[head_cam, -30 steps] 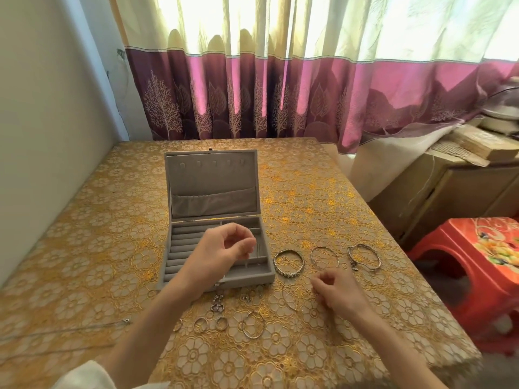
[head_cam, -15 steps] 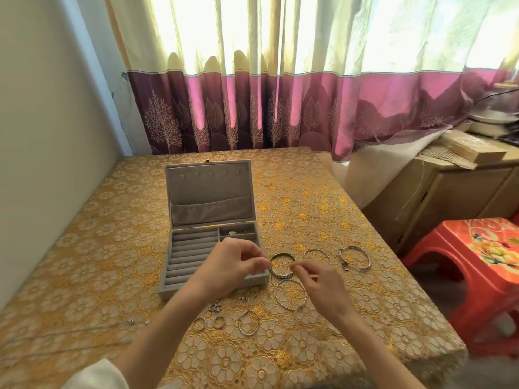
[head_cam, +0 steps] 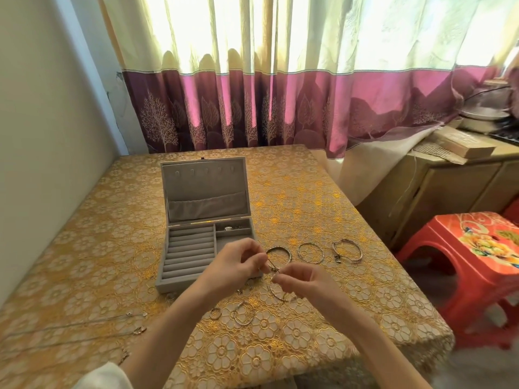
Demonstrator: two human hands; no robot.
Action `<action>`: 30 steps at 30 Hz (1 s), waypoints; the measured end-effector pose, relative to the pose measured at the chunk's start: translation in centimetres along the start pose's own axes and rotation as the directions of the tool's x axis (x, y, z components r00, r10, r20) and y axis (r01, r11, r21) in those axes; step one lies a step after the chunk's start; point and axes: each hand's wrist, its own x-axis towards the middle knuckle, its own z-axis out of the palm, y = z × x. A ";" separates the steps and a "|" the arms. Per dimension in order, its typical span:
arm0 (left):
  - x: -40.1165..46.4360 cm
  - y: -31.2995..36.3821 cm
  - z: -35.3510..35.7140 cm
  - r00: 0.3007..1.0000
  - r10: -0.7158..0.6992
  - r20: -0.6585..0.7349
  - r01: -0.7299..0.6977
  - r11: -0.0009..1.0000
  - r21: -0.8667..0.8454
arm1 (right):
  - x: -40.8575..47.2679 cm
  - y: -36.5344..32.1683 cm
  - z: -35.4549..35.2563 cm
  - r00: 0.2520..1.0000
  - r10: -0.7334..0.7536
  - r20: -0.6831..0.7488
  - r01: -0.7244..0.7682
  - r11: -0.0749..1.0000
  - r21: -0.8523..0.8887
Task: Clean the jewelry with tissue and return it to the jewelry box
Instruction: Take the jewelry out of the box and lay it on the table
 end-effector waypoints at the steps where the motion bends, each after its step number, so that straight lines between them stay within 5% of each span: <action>1: 0.1 -0.1 0.2 1.000 -0.015 -0.012 0.014 1.000 -0.012 | -0.2 0.1 -0.4 1.000 0.014 -0.007 -0.014 1.000 0.000; 7: 1.0 -1.6 2.5 0.991 -0.116 -0.071 0.115 0.993 -0.026 | -1.5 1.2 -3.6 0.985 0.123 -0.120 -0.121 0.992 0.024; 17: 3.8 -3.1 8.0 0.996 -0.090 -0.030 0.094 0.972 0.214 | -1.5 3.8 -7.7 0.922 0.234 -0.310 -0.261 0.964 -0.046; 25: 5.7 -3.9 9.7 0.998 -0.055 -0.034 0.064 0.906 0.417 | -0.4 5.6 -9.0 0.903 0.225 -0.366 -0.298 0.942 -0.156; 30: 6.7 -4.0 10.1 0.997 0.005 -0.075 0.036 0.843 0.536 | 0.7 6.2 -9.4 0.908 0.122 -0.401 -0.282 0.886 -0.369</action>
